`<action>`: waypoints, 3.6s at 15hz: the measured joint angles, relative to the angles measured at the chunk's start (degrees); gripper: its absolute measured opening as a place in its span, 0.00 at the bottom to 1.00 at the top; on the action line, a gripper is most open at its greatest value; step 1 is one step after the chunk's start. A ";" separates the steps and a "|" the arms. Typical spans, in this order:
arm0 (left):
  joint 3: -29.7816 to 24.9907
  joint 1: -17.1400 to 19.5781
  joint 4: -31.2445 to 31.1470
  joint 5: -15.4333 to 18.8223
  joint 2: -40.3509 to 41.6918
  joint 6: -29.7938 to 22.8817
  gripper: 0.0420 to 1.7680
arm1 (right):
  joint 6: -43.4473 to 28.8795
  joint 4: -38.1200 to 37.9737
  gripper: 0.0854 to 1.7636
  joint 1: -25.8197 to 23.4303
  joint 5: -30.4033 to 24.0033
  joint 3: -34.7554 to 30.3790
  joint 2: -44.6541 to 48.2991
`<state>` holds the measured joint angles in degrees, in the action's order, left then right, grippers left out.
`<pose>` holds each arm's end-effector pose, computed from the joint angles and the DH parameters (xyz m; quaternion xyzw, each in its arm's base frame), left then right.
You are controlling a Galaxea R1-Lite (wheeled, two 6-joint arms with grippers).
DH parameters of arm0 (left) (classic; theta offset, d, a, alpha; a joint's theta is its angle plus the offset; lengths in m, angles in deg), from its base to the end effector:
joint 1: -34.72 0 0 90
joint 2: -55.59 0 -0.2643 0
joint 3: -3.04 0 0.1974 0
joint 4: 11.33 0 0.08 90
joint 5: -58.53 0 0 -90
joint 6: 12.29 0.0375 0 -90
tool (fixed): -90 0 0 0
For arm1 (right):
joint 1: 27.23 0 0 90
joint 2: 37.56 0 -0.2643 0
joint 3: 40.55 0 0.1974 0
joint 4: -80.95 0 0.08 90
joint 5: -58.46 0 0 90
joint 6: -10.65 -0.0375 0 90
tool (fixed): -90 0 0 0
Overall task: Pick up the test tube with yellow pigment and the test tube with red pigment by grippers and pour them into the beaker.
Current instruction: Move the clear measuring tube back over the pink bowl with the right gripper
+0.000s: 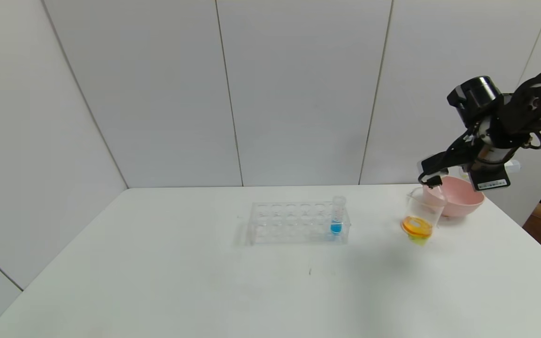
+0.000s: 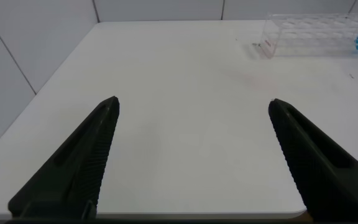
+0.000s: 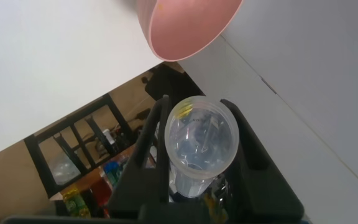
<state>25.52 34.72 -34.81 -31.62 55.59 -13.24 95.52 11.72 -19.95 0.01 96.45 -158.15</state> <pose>0.0356 0.0001 0.0734 -0.0083 0.0087 0.0014 0.9999 0.3908 0.0301 0.1941 -0.6999 0.4366 0.1441 0.5465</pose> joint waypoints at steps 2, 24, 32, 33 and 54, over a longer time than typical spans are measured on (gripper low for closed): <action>0.00 0.00 0.00 0.00 0.00 0.02 0.97 | 0.01 0.00 0.28 0.07 0.41 0.00 0.05; 0.00 0.00 0.02 0.00 0.00 0.00 0.97 | -25.81 -1.01 0.28 -2.01 -37.01 -1.54 5.68; 0.02 0.00 -0.12 0.00 0.00 0.00 0.97 | -70.51 16.07 0.28 -3.04 -57.22 -4.11 12.13; 0.02 0.00 -0.06 0.00 0.00 0.00 0.97 | -74.34 21.77 0.28 -3.17 -56.83 -6.41 13.07; 0.00 0.00 -0.01 0.02 0.00 0.02 0.97 | -91.44 56.80 0.28 -22.43 -34.11 -20.37 2.36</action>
<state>25.52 34.72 -34.82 -31.60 55.59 -13.22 4.08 68.52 -42.38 -34.10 76.08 -155.78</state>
